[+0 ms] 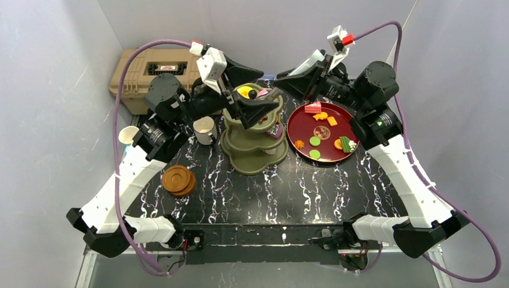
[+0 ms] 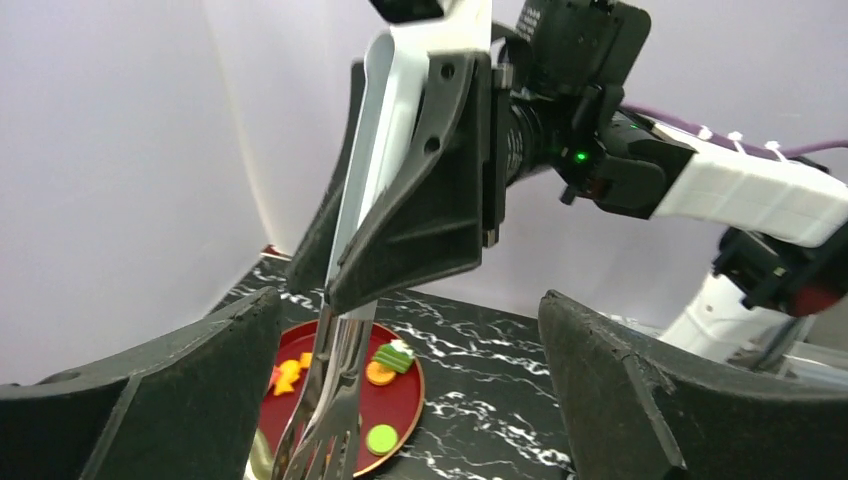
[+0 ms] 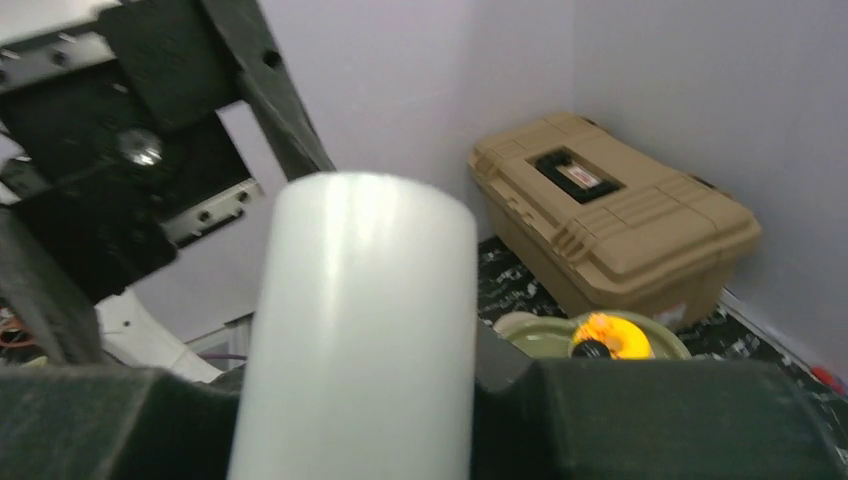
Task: Serve the afternoon tea
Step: Adjust the clamp.
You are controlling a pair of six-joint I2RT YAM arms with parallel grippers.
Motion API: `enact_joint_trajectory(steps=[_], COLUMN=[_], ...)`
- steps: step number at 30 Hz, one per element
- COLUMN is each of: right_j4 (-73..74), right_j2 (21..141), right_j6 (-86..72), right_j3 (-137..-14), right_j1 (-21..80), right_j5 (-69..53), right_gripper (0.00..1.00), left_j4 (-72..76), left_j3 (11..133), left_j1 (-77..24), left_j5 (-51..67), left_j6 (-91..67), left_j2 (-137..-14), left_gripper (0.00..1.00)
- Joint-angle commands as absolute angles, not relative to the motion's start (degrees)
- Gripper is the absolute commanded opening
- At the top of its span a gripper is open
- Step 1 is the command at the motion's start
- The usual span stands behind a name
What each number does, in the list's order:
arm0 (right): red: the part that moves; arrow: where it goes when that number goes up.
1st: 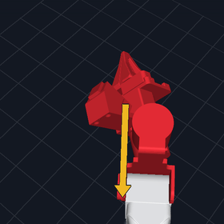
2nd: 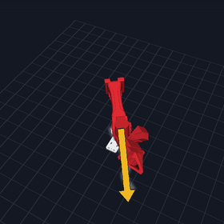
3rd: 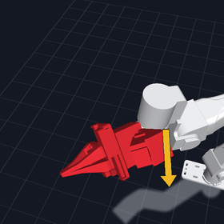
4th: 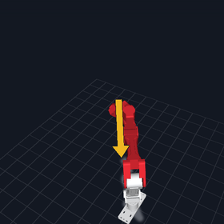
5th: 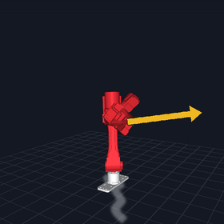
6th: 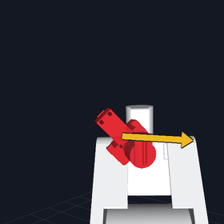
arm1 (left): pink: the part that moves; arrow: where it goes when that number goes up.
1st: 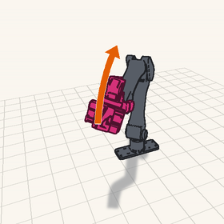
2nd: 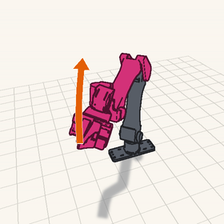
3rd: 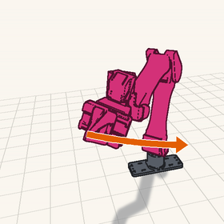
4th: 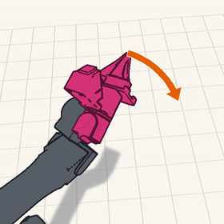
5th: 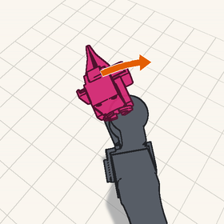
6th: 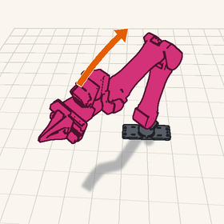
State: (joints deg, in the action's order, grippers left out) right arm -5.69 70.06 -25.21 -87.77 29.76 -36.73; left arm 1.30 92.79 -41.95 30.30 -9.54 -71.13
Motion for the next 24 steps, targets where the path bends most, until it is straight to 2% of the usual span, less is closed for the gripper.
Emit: enact_joint_trajectory(steps=[1, 6, 9, 12, 19, 24], right_j4=[5.71, 11.70, 9.32, 5.09, -9.28, -22.87], right_j2=[68.80, 67.81, 67.65, 68.08, 71.72, 75.71], right_j6=[-14.26, -4.76, -1.32, -0.20, -0.66, -0.18], right_j3=[-91.20, -85.88, -78.94, -72.70, -63.99, -58.21], right_j1=[29.88, 29.84, 29.75, 28.26, 18.48, 15.08], right_j5=[-25.43, -2.36, 10.27, 17.01, 15.75, 14.91], right_gripper=[0.04, 0.04, 0.08, 0.09, 0.10, 0.10], left_j4=[3.21, -5.07, -11.61, -16.56, -17.71, -17.96], left_j3=[92.25, 93.63, 94.97, 96.58, 93.17, 89.83], left_j1=[-41.69, -41.61, -41.65, -41.28, -40.78, -40.78], left_j5=[23.87, 19.27, 17.49, 15.73, 16.69, 17.51], left_j6=[-2.82, -0.28, 2.93, 4.59, 6.66, 7.45], left_j2=[-67.92, -68.31, -69.32, -70.40, -67.98, -65.92], left_gripper=[0.98, 0.98, 0.98, 0.98, 0.98, 0.98])
